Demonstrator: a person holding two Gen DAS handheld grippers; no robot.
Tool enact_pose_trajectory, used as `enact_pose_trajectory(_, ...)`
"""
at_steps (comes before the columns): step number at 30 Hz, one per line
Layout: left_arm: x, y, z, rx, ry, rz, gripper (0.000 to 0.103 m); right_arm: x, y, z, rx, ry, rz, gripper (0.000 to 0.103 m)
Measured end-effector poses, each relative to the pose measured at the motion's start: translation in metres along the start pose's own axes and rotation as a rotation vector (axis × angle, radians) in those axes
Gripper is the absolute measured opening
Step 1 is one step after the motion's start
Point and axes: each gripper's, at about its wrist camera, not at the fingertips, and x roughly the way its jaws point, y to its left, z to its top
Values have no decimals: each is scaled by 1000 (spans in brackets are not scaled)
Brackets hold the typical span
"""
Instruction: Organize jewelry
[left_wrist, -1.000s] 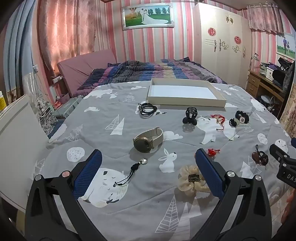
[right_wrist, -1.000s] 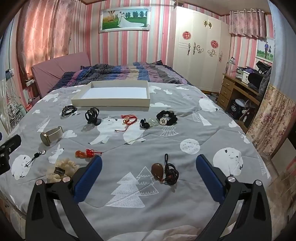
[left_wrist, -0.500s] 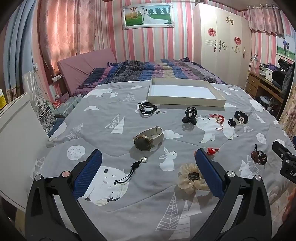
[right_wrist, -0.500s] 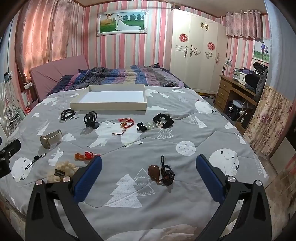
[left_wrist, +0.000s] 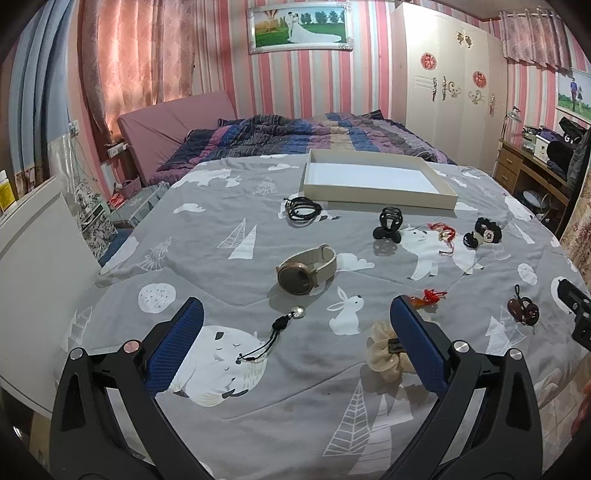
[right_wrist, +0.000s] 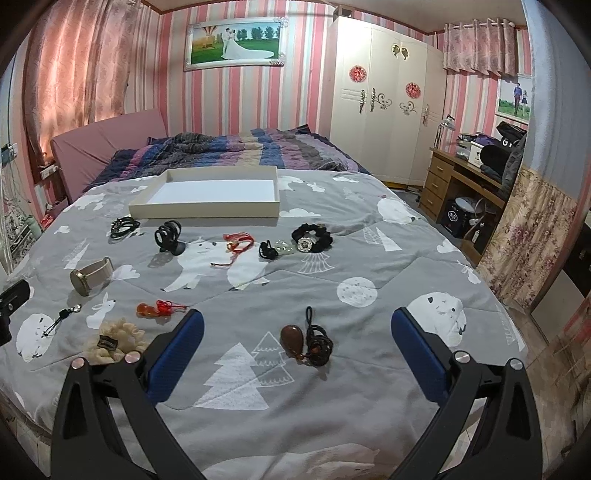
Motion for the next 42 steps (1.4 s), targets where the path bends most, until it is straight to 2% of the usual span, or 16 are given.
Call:
enact_pose_trajectory(15, -1, 11, 2, -6, -4, 18, 100, -4, -9, 4, 16, -4, 0, 101)
enact_pose_trajectory(26, -4, 25, 18, -8, 7, 17, 100, 0, -21, 21, 42, 32, 45, 101)
enact_pose_trajectory(36, -4, 24, 24, 6, -8, 1, 100, -4, -21, 32, 40, -2, 26, 101)
enact_pose_trajectory(39, -3, 23, 24, 17, 6, -33, 100, -4, -22, 31, 44, 1, 23, 101)
enact_pose_trajectory(42, -2, 24, 24, 9, 8, -30, 100, -3, -22, 31, 38, 9, 30, 101)
